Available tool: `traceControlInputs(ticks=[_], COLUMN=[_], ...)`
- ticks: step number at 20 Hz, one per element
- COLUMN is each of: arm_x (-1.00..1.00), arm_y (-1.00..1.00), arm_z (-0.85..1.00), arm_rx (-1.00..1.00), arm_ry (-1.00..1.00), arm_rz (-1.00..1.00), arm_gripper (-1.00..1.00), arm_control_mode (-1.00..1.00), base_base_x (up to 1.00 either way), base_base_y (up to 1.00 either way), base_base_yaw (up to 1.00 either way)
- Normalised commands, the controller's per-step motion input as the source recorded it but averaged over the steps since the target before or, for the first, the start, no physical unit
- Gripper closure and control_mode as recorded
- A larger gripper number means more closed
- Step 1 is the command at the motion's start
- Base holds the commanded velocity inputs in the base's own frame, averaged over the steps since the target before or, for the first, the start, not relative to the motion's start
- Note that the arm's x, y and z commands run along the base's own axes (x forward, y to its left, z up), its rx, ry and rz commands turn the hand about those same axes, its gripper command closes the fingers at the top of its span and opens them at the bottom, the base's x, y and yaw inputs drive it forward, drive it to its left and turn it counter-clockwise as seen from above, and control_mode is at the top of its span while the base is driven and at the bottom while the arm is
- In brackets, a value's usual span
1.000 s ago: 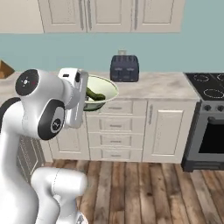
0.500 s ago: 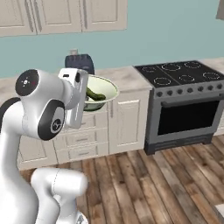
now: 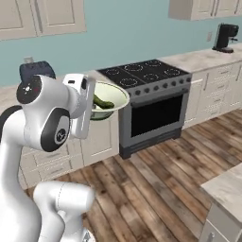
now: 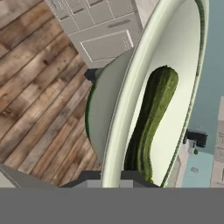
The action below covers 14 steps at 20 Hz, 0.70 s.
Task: Pick the squash from the sink and place it in the bowl. Then pick the bowl and place it in the microwave. Then close the microwave door and press the start button.
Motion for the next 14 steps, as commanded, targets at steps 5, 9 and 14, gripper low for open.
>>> traceControlInputs(ticks=[5,9,14], arm_x=[0.0,0.0,0.0], arm_y=[0.0,0.0,0.0], arm_z=[0.0,0.0,0.0], arm_rx=[0.0,0.0,0.0], arm_ry=[0.0,0.0,0.0], arm_rz=[0.0,0.0,0.0], arm_gripper=[1.0,1.0,1.0], arm_control_mode=[1.0,1.0,1.0], base_base_x=[0.27,0.44,0.61], base_base_y=[-0.08,0.05,0.2], base_base_yaw=[-0.43,-0.38,-0.37])
